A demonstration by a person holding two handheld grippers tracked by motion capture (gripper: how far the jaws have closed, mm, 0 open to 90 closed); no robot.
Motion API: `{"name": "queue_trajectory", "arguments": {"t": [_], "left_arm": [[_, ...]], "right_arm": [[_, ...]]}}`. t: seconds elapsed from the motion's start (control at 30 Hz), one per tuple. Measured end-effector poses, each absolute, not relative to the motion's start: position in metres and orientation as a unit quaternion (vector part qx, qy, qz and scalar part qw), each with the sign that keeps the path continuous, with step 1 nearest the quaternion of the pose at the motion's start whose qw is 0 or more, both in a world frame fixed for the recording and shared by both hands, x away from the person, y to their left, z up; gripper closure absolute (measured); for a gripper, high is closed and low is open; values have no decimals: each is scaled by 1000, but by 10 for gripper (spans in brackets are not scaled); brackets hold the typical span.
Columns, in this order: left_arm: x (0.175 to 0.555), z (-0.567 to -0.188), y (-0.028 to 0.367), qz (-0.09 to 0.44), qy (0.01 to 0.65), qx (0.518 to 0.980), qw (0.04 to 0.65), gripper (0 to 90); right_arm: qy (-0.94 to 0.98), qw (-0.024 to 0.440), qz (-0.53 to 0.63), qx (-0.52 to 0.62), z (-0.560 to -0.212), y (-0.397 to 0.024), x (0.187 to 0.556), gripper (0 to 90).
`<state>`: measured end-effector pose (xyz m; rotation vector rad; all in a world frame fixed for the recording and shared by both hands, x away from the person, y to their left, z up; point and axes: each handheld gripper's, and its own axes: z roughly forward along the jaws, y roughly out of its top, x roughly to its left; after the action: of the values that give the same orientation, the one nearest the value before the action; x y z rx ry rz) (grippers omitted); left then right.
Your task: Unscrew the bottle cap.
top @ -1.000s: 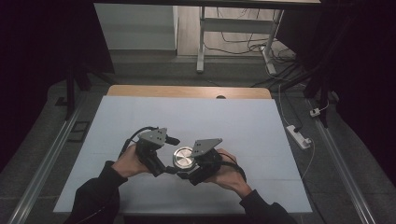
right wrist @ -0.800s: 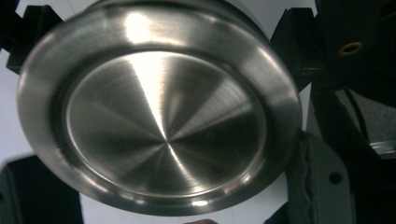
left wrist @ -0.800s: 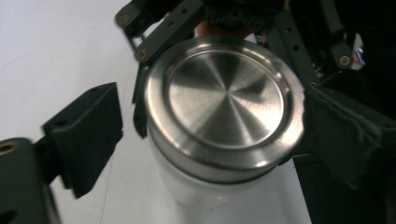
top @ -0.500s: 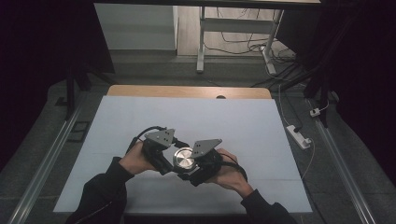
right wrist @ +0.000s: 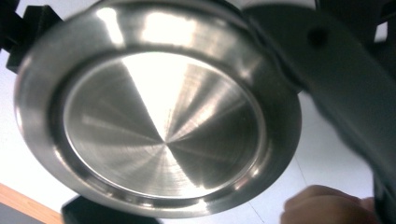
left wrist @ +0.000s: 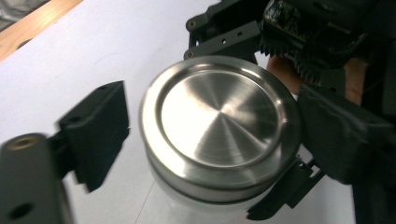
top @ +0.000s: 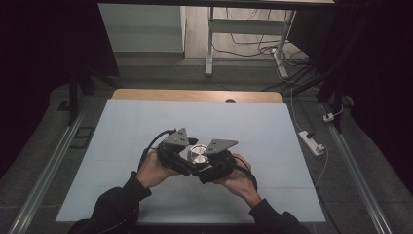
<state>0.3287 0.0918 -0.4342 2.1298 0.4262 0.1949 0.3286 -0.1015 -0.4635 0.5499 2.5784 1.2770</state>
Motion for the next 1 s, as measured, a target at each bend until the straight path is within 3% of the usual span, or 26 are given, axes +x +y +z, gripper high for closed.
{"name": "queue_trajectory", "arguments": {"t": [0.17,0.2,0.3,0.53,0.73,0.9,1.0], "left_arm": [[333,-427,114,40,140,858,493,37],[333,-424,123,26,102,865,490,38],[331,-423,128,24,79,872,482,38],[326,-421,129,-20,-12,885,464,77],[321,-429,118,-27,-47,895,443,153],[322,-430,118,-19,-31,886,463,195],[324,-430,114,11,31,883,469,203]], "right_arm": [[878,98,439,163,-461,-101,325,149],[882,89,440,146,-460,-101,325,149],[887,76,439,123,-460,-100,323,149],[900,35,432,48,-459,-94,313,149],[903,17,429,17,-458,-89,306,149],[903,25,429,23,-457,-90,307,149],[899,44,430,65,-456,-94,313,149]]}}
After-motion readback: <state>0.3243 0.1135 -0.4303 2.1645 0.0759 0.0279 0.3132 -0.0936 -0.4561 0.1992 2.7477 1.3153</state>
